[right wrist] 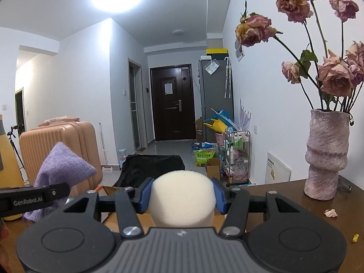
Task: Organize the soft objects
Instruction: 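Carry the purple pouch and white sponge with both grippers toward the cardboard box, then lower both items into the box and open both grippers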
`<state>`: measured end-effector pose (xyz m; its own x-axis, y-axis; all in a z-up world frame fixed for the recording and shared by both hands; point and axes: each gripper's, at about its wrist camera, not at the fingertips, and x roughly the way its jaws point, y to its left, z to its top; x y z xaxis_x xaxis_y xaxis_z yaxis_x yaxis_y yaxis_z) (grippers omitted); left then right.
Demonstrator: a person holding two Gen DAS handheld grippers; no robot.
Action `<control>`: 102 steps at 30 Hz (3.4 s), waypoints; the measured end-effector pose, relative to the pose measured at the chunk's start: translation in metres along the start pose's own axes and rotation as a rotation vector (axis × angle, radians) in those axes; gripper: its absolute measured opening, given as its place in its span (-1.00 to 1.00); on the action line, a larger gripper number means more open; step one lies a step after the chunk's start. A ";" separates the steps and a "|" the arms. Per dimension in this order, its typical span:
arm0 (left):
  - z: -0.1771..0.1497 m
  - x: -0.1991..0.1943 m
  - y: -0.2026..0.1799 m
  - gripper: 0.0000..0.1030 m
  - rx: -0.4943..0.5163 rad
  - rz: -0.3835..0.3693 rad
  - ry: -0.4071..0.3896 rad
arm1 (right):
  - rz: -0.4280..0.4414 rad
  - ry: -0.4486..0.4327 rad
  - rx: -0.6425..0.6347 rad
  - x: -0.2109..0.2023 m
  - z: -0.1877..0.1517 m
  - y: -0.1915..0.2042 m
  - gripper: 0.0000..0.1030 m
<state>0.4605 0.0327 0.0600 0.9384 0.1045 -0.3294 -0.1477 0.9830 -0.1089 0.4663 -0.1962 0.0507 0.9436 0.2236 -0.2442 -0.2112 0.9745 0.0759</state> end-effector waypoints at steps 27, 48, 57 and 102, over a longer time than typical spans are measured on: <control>-0.030 0.066 -0.013 -0.05 0.127 0.064 0.089 | -0.030 0.143 -0.037 0.067 -0.041 -0.001 0.03; -0.049 0.089 -0.009 -0.04 0.153 0.084 0.162 | -0.089 0.221 -0.115 0.084 -0.061 0.008 0.08; -0.046 0.082 -0.004 0.71 0.111 0.101 0.123 | -0.108 0.209 -0.099 0.083 -0.059 0.005 0.69; -0.044 0.011 -0.003 1.00 0.104 0.129 -0.054 | -0.051 0.077 0.038 0.011 -0.023 -0.012 1.00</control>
<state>0.4575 0.0247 0.0155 0.9294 0.2363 -0.2835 -0.2377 0.9709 0.0300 0.4735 -0.2052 0.0243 0.9302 0.1759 -0.3222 -0.1521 0.9835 0.0979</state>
